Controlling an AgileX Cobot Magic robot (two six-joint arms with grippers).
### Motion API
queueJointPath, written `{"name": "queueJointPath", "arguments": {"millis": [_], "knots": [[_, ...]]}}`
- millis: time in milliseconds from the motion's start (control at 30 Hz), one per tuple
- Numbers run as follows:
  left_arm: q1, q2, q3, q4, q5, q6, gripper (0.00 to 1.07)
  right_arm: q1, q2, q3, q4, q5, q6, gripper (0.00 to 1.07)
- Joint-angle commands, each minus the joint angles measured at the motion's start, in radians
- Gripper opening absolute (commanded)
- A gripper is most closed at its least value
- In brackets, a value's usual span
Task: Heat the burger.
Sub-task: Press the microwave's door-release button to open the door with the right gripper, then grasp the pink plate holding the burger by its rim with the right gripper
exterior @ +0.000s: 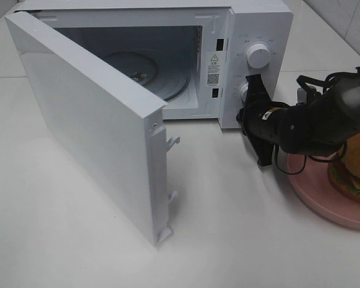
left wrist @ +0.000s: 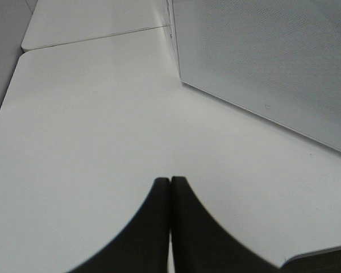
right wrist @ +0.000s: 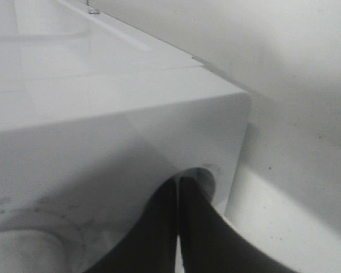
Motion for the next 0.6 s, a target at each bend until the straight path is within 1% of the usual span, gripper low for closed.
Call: {"name": "queueJointPath", "arguments": {"millis": [33,133,167,200,233,267,300,333,400,433,467,500,533,600], "knots": [[-0.006,-0.022,0.002,-0.007,-0.013,-0.001,0.00,0.007,-0.077,-0.012,-0.040,-0.006,-0.045,0.04],[-0.006,-0.022,0.002,-0.007,-0.013,-0.002,0.00,0.007,-0.084,-0.001,-0.041,0.003,-0.050,0.04],[-0.006,-0.022,0.002,-0.007,-0.013,-0.001,0.00,0.007,-0.097,0.027,-0.041,0.008,-0.063,0.05],[-0.006,-0.022,0.002,-0.007,-0.013,-0.001,0.00,0.007,-0.097,0.027,-0.041,0.008,-0.063,0.05],[-0.006,-0.022,0.002,-0.007,-0.013,-0.001,0.00,0.007,-0.121,0.063,-0.041,0.003,-0.069,0.05],[-0.006,-0.022,0.002,-0.007,-0.013,-0.001,0.00,0.007,-0.121,0.063,-0.041,0.003,-0.069,0.05],[-0.006,-0.022,0.002,-0.007,-0.013,-0.001,0.00,0.007,-0.152,0.099,-0.050,0.000,-0.086,0.05],[-0.006,-0.022,0.002,-0.007,-0.013,-0.001,0.00,0.007,-0.152,0.099,-0.050,0.000,-0.086,0.05],[-0.006,-0.022,0.002,-0.007,-0.013,-0.001,0.00,0.007,-0.219,0.166,-0.092,0.010,-0.150,0.05],[-0.006,-0.022,0.002,-0.007,-0.013,-0.001,0.00,0.007,-0.219,0.166,-0.092,0.010,-0.150,0.05],[-0.006,-0.022,0.002,-0.007,-0.013,-0.001,0.00,0.007,-0.251,0.199,-0.092,0.018,-0.180,0.05],[-0.006,-0.022,0.002,-0.007,-0.013,-0.001,0.00,0.007,-0.251,0.199,-0.092,0.018,-0.180,0.05],[-0.006,-0.022,0.002,-0.007,-0.013,-0.001,0.00,0.007,-0.284,0.234,-0.094,0.020,-0.224,0.05],[-0.006,-0.022,0.002,-0.007,-0.013,-0.001,0.00,0.007,-0.301,0.249,-0.100,0.020,-0.253,0.05]]}}
